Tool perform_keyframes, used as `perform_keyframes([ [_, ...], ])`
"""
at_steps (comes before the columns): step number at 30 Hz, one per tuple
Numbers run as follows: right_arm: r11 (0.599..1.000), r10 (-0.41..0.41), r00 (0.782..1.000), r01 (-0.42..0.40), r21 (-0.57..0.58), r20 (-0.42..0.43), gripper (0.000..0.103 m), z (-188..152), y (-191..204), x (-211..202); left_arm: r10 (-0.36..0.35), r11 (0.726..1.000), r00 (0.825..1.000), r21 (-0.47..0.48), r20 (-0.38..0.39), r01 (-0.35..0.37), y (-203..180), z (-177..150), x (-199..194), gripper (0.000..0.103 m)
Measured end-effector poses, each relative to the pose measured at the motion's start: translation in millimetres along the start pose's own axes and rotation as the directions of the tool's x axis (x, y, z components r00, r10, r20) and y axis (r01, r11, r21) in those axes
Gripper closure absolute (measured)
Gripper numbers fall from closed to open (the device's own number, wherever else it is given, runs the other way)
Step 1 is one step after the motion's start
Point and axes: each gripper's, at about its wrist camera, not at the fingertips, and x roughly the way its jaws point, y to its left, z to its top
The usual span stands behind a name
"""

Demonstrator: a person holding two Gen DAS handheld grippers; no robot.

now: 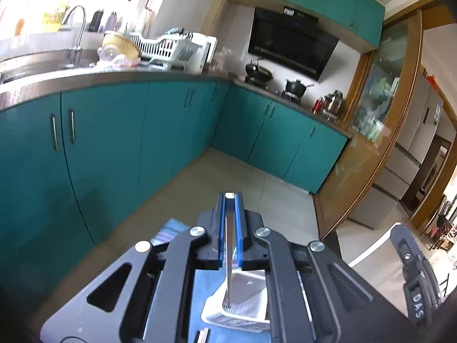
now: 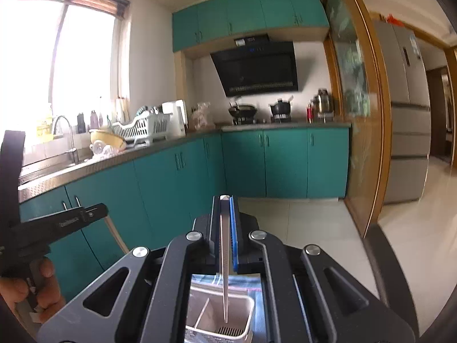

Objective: Organize utensils
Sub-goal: 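Lift both chopsticks into the white holder and open both tools, then move both open tools back down to the remaining chopsticks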

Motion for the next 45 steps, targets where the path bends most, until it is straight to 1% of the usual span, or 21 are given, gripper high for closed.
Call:
perform_keyframes([
  [5,0.998,-0.014,0.997,0.018,0.060,-0.069,0.096,-17,-14,11,-0.006,1.000,0.999,0.000,-0.034,0.006,15,-10,5,0.096],
  [6,0.997,-0.008,0.997,0.014,0.072,-0.079,0.093,-19,-17,9,-0.008,1.000,0.999,-0.001,-0.034,0.008,18,-12,2,0.096],
  [8,0.996,-0.036,0.997,0.041,0.077,-0.066,0.075,-23,-22,-4,-0.006,1.000,1.000,-0.003,-0.021,0.006,22,-15,-5,0.096],
  [9,0.996,-0.047,0.997,0.051,0.076,-0.057,0.061,-26,-24,-10,-0.005,1.000,1.000,-0.002,-0.013,0.005,25,-18,-10,0.092],
  [10,0.996,-0.053,0.998,0.057,0.075,-0.044,0.058,-28,-27,-19,-0.007,1.000,1.000,-0.001,-0.010,0.007,25,-19,-13,0.087],
  [15,0.993,-0.077,0.996,0.081,0.088,-0.050,0.058,-47,-42,-64,-0.025,0.999,1.000,0.020,0.000,0.025,32,-40,-40,0.077],
  [17,0.991,-0.085,0.994,0.091,0.100,-0.064,0.058,-60,-52,-81,-0.016,0.999,1.000,0.048,-0.010,0.017,40,-57,-51,0.074],
  [18,0.988,-0.094,0.992,0.103,0.112,-0.085,0.058,-74,-59,-91,-0.013,0.998,0.999,0.062,-0.029,0.015,43,-67,-53,0.073],
  [20,0.986,-0.098,0.985,0.115,0.118,-0.143,0.058,-97,-65,-96,-0.008,0.995,0.992,0.100,-0.126,0.020,53,-97,-47,0.073],
  [22,0.987,-0.085,0.952,0.121,0.107,-0.294,0.058,-135,-68,-78,-0.008,0.990,0.971,0.133,-0.239,0.041,59,-128,-29,0.073],
  [23,0.988,-0.070,0.935,0.112,0.104,-0.346,0.058,-148,-68,-70,0.001,0.987,0.955,0.155,-0.295,0.047,61,-145,-18,0.074],
  [24,0.989,-0.051,0.902,0.104,0.101,-0.429,0.058,-167,-65,-53,0.026,0.982,0.935,0.182,-0.354,0.042,61,-164,-4,0.079],
  [26,0.993,-0.029,0.828,0.088,0.079,-0.559,0.059,-199,-55,-22,0.061,0.972,0.896,0.229,-0.440,0.046,61,-194,17,0.083],
  [27,0.994,-0.021,0.809,0.078,0.072,-0.588,0.059,-210,-49,-15,0.071,0.968,0.878,0.247,-0.473,0.054,60,-208,26,0.084],
  [29,0.997,-0.013,0.767,0.062,0.053,-0.642,0.059,-228,-36,2,0.088,0.961,0.854,0.270,-0.512,0.063,59,-225,37,0.084],
  [30,0.997,-0.012,0.755,0.056,0.047,-0.655,0.059,-232,-32,6,0.082,0.959,0.843,0.271,-0.531,0.077,58,-231,42,0.084],
  [34,0.999,-0.047,0.710,0.051,-0.015,-0.703,0.059,-247,-11,24,0.074,0.952,0.818,0.284,-0.571,0.112,57,-249,50,0.084],
  [35,0.998,-0.056,0.703,0.053,-0.027,-0.709,0.059,-250,-9,25,0.083,0.950,0.815,0.293,-0.574,0.109,55,-250,52,0.084],
  [36,0.997,-0.071,0.692,0.055,-0.045,-0.718,0.059,-254,-5,28,0.084,0.948,0.822,0.299,-0.564,0.108,55,-251,53,0.084],
  [44,0.990,-0.141,0.688,0.097,-0.102,-0.712,0.059,-262,-6,24,0.071,0.943,0.815,0.304,-0.576,0.132,45,-246,61,0.083],
  [45,0.989,-0.149,0.688,0.103,-0.109,-0.710,0.059,-265,-8,19,0.075,0.942,0.818,0.310,-0.571,0.130,43,-246,61,0.083],
])
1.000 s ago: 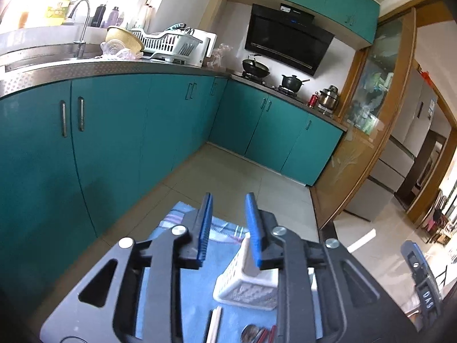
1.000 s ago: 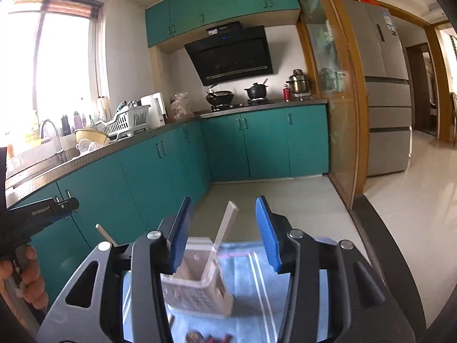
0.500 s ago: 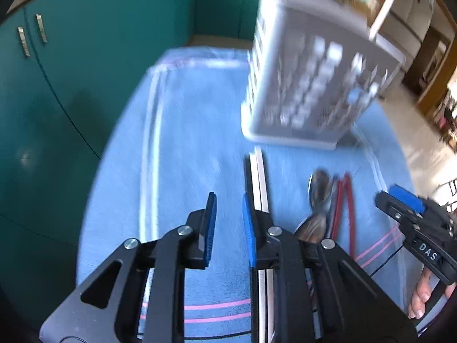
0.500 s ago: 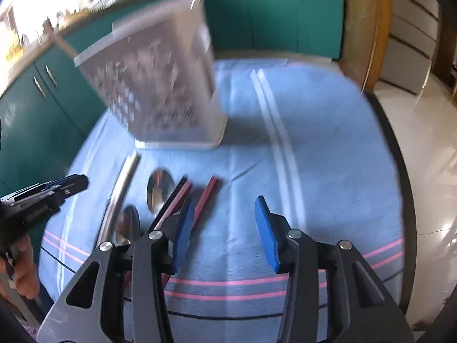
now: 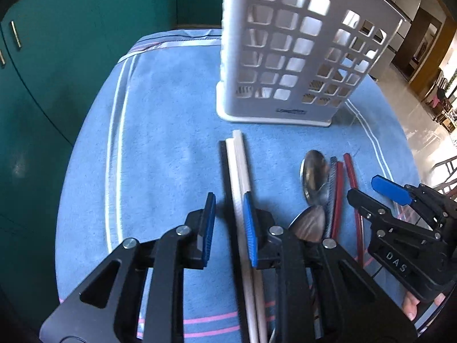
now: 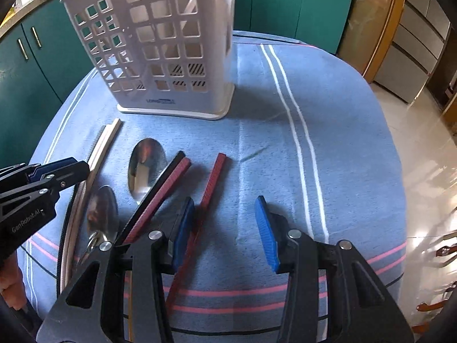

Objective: Organize utensils
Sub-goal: 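Move both open tools back down to the remaining chopsticks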

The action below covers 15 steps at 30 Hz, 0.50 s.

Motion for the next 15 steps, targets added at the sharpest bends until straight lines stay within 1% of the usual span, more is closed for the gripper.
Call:
perform_keyframes([
  [2,1.000,-0.024,1.000,0.024,-0.003,0.005,0.061,-1,-2,-2,0.013,1.000,1.000,-0.004,-0.002,-0.013,-1,1,-1,0.084],
  [3,1.000,-0.022,1.000,0.022,-0.005,0.006,0.071,-1,-3,-2,0.014,1.000,1.000,-0.013,-0.006,-0.014,1,1,-1,0.087],
  [4,1.000,-0.015,1.000,0.015,-0.008,0.003,0.078,-3,-5,-3,0.012,1.000,1.000,-0.020,-0.013,-0.012,4,1,-1,0.088],
  [5,1.000,-0.016,1.000,0.016,-0.012,-0.003,0.081,-4,-6,-5,0.011,0.999,1.000,-0.031,-0.014,-0.012,8,0,-3,0.088],
  [6,1.000,-0.023,1.000,0.023,-0.012,-0.007,0.085,0,-17,-9,0.018,0.999,1.000,-0.035,-0.016,-0.018,11,0,-4,0.088],
  [8,1.000,-0.030,1.000,0.030,-0.008,-0.007,0.085,1,-21,-9,0.010,0.999,1.000,-0.041,-0.014,-0.010,16,0,-5,0.088],
  [10,1.000,-0.010,1.000,0.010,0.007,-0.010,0.084,3,-26,-8,-0.006,0.999,1.000,-0.050,-0.003,0.006,21,2,-6,0.088],
  [13,1.000,-0.005,1.000,0.005,0.018,-0.006,0.084,4,-28,-9,0.000,0.998,1.000,-0.066,-0.004,0.000,26,4,-5,0.088],
  [15,1.000,0.000,1.000,0.000,0.021,-0.009,0.084,5,-30,-7,0.011,0.998,1.000,-0.059,-0.003,-0.011,26,5,-2,0.088],
])
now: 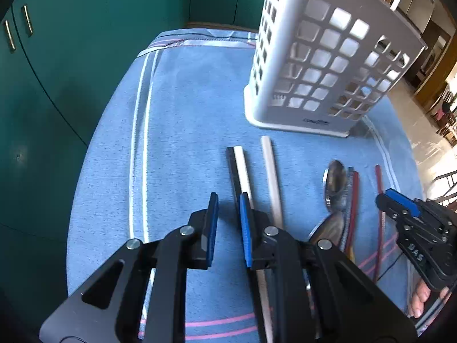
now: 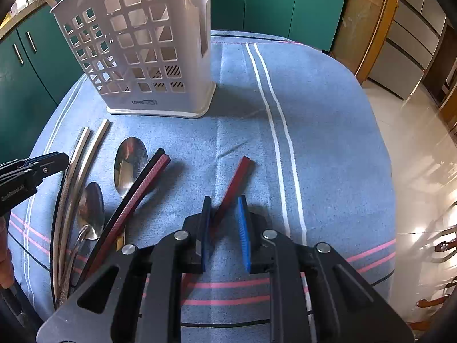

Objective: Organize utensils
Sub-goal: 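Move both open tools back down to the remaining chopsticks, then grasp a white chopstick with the left tool while the right tool grasps a red chopstick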

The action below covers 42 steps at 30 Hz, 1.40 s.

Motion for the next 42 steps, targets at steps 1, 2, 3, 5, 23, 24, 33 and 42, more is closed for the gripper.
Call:
perform_keyframes([
  [1,1.000,0.000,1.000,0.000,0.000,-0.001,0.084,0,0,1,-0.001,1.000,1.000,0.006,0.000,0.001,-1,0,0,0.088],
  [2,1.000,-0.002,1.000,0.002,0.000,0.002,0.084,0,0,0,0.000,1.000,1.000,0.011,0.000,0.000,-3,0,1,0.087],
  [3,1.000,-0.004,1.000,0.004,0.000,0.003,0.084,-2,2,-2,0.008,1.000,1.000,0.019,0.005,-0.008,-6,1,2,0.087],
  [5,1.000,-0.008,1.000,0.008,0.000,0.006,0.084,-2,2,-2,0.003,1.000,1.000,0.031,0.002,-0.003,-11,1,3,0.086],
  [23,0.999,-0.032,0.999,0.032,0.016,0.025,0.073,-8,-4,0,-0.075,0.996,0.997,-0.044,-0.013,0.074,4,5,2,0.091],
  [24,0.999,-0.032,0.999,0.031,0.016,0.025,0.073,-8,-4,0,-0.088,0.995,0.996,-0.053,0.003,0.088,4,5,-5,0.091],
  [33,1.000,-0.024,0.999,0.024,0.020,0.026,0.072,-8,-6,1,-0.069,0.997,0.992,-0.029,0.106,0.072,9,7,-50,0.076],
  [42,0.999,-0.035,0.999,0.035,0.002,0.014,0.072,-7,-3,1,0.046,0.999,0.999,-0.017,-0.003,-0.046,19,20,2,0.078],
])
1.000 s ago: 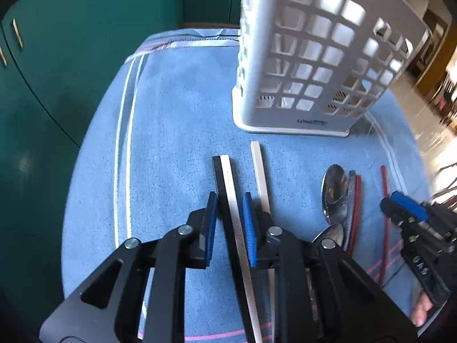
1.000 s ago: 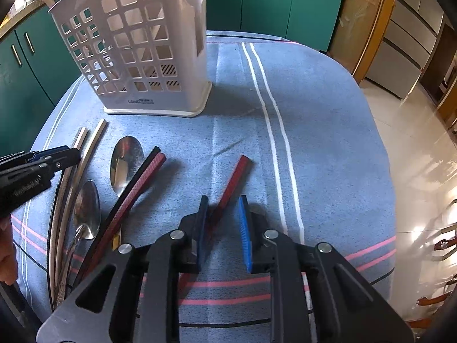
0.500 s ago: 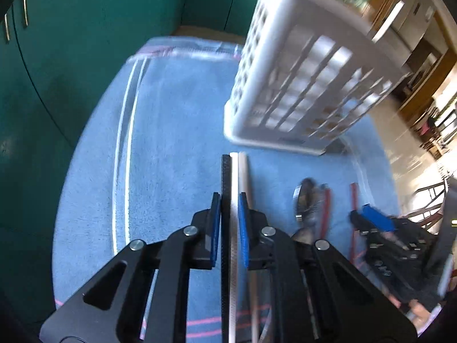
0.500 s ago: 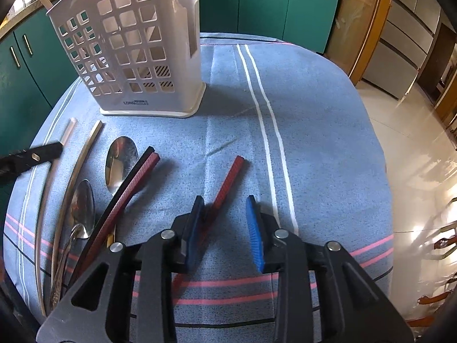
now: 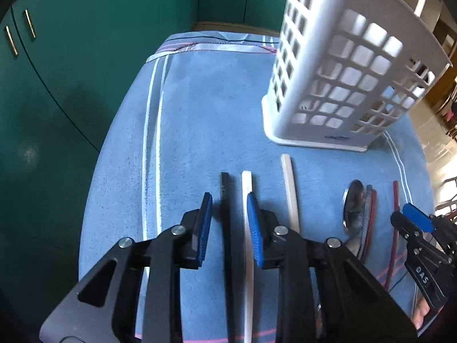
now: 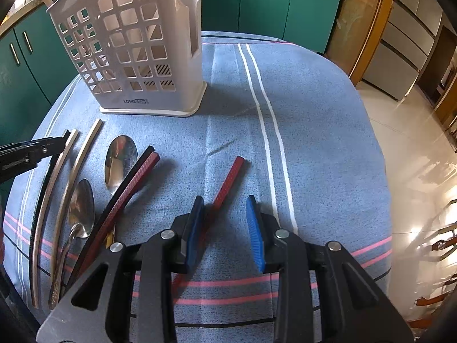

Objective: Organize utensils
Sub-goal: 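Grasp a white chopstick with the left tool while the right tool grasps a red chopstick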

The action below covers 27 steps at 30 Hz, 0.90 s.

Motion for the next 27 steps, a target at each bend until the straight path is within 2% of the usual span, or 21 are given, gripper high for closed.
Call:
perform_keyframes([
  [3,1.000,0.004,1.000,-0.004,0.001,-0.004,0.072,1,0,0,-0.012,1.000,1.000,-0.014,0.002,0.012,8,1,0,0.078],
  [7,1.000,0.000,1.000,0.000,0.004,-0.001,0.072,5,0,2,0.018,1.000,1.000,-0.002,-0.021,-0.018,10,3,8,0.078],
  [12,0.999,-0.032,0.999,0.032,-0.012,-0.013,0.072,13,7,5,0.080,0.995,0.997,0.064,-0.015,-0.079,-8,6,13,0.078],
  [20,0.998,-0.063,0.998,0.062,-0.033,-0.021,0.072,25,14,9,0.084,0.994,0.996,0.068,-0.028,-0.082,-11,9,13,0.078],
  [21,0.998,-0.059,0.998,0.059,-0.035,-0.023,0.076,26,15,10,0.085,0.994,0.996,0.068,-0.029,-0.083,-11,10,14,0.078],
  [22,0.999,-0.040,0.999,0.039,-0.036,-0.026,0.085,26,17,10,0.083,0.994,0.996,0.067,-0.029,-0.081,-13,8,12,0.084],
  [23,0.999,-0.023,0.999,0.021,-0.038,-0.030,0.089,25,21,10,0.073,0.995,0.997,0.067,-0.030,-0.071,-14,7,10,0.088],
  [24,0.999,-0.025,0.999,0.023,-0.041,-0.031,0.090,26,24,9,0.068,0.995,0.997,0.070,-0.032,-0.066,-16,6,10,0.094],
  [27,0.999,0.011,0.999,-0.012,-0.032,-0.034,0.096,25,28,7,0.041,0.998,0.999,0.048,-0.036,-0.039,-14,4,8,0.097],
])
